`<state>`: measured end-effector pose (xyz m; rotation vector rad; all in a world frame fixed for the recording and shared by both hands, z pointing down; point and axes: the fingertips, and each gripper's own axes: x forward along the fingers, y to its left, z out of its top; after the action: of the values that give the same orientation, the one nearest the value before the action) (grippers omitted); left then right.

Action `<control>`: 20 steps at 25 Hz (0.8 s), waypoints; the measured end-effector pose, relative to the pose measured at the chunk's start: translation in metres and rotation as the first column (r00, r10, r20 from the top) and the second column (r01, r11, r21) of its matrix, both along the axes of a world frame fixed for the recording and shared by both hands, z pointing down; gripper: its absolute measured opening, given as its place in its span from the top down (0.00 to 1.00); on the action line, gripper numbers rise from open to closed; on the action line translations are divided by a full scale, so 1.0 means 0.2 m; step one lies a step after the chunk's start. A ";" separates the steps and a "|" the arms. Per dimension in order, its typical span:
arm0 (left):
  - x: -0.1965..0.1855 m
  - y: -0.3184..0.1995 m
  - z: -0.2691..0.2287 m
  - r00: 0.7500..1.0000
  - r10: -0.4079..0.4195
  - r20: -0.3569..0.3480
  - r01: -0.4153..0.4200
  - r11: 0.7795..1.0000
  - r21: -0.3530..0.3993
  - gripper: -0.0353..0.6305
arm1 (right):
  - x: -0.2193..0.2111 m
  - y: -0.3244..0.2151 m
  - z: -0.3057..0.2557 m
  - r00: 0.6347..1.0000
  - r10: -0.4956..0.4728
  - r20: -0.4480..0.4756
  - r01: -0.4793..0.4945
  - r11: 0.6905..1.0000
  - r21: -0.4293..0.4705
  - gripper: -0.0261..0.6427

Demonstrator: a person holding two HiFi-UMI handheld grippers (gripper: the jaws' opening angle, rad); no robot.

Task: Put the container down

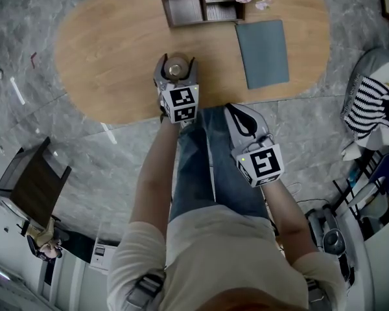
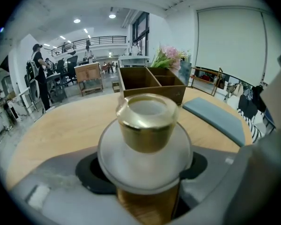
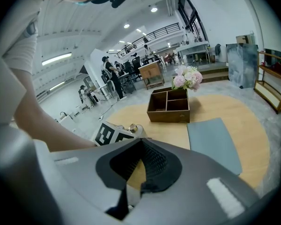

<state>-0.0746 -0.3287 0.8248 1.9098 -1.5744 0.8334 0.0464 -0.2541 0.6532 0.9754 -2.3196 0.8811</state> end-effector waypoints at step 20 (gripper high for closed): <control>0.00 0.27 -0.18 0.989 0.003 -0.151 -0.010 0.999 -0.051 0.29 | -0.03 0.18 -0.25 0.998 0.066 -0.015 -0.064 0.993 0.095 0.96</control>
<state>-0.0750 -0.2755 0.7881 1.8955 -1.4440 0.7076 0.0398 -0.2183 0.6028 1.0996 -2.3449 0.7904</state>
